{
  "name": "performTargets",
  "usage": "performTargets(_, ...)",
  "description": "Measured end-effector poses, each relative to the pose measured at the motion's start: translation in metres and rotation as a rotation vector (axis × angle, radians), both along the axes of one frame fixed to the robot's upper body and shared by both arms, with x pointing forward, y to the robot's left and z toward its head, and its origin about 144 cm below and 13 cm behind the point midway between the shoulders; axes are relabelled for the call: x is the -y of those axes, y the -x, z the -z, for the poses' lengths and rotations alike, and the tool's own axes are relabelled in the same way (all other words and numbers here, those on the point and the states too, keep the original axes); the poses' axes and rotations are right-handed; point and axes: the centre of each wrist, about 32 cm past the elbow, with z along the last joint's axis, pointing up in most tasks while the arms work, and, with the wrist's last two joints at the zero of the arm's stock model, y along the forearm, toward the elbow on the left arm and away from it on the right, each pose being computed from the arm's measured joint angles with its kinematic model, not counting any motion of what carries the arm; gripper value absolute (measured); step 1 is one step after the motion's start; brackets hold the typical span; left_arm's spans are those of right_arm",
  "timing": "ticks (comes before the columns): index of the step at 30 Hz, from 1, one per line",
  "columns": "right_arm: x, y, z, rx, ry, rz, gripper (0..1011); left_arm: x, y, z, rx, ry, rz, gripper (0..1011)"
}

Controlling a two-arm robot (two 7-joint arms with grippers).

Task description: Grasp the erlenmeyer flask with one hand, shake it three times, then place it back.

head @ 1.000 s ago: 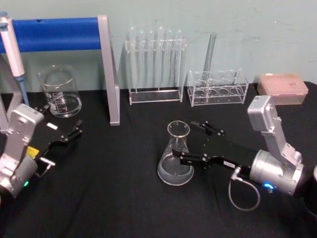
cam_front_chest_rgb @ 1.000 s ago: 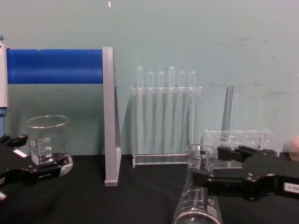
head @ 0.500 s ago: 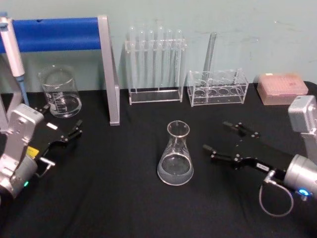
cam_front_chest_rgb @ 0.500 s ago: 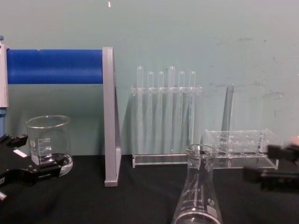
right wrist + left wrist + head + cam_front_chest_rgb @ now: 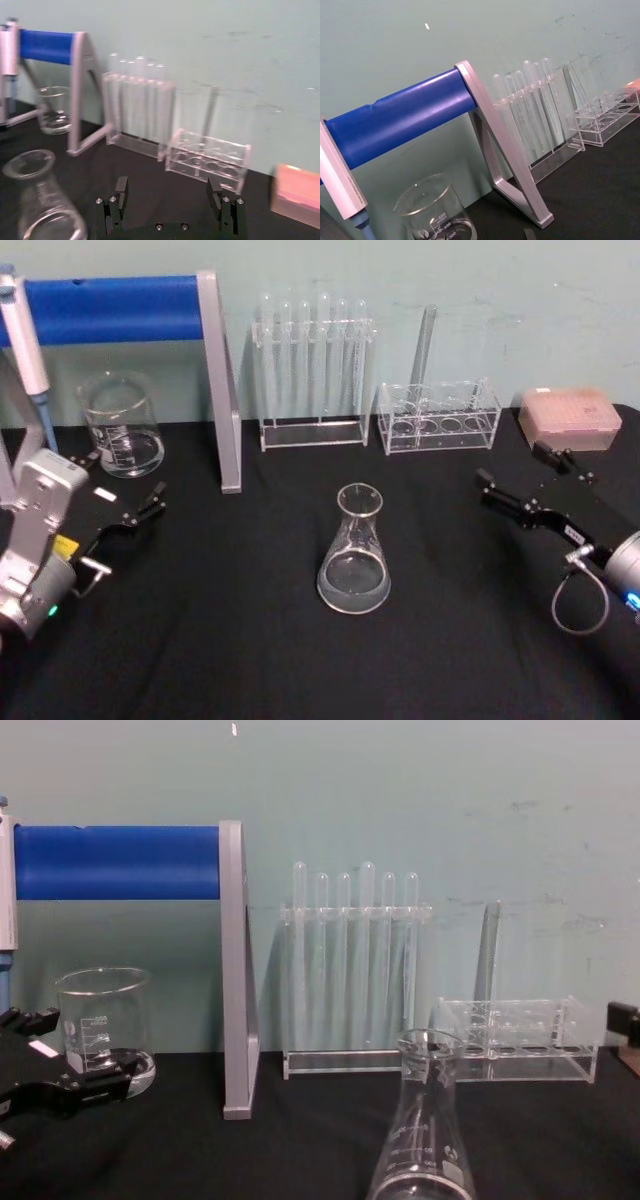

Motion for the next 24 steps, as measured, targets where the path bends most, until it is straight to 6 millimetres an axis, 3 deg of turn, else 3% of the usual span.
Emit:
performTargets(10, -0.012, -0.022, 0.009, -0.033, 0.004, 0.152, 1003, 0.000, 0.000, 0.000, 0.000, 0.000, 0.000, 1001)
performTargets(24, -0.028, -0.054, 0.034, -0.088, 0.071, 0.138, 1003, 0.000, 0.000, 0.000, 0.000, 0.000, 0.000, 1001)
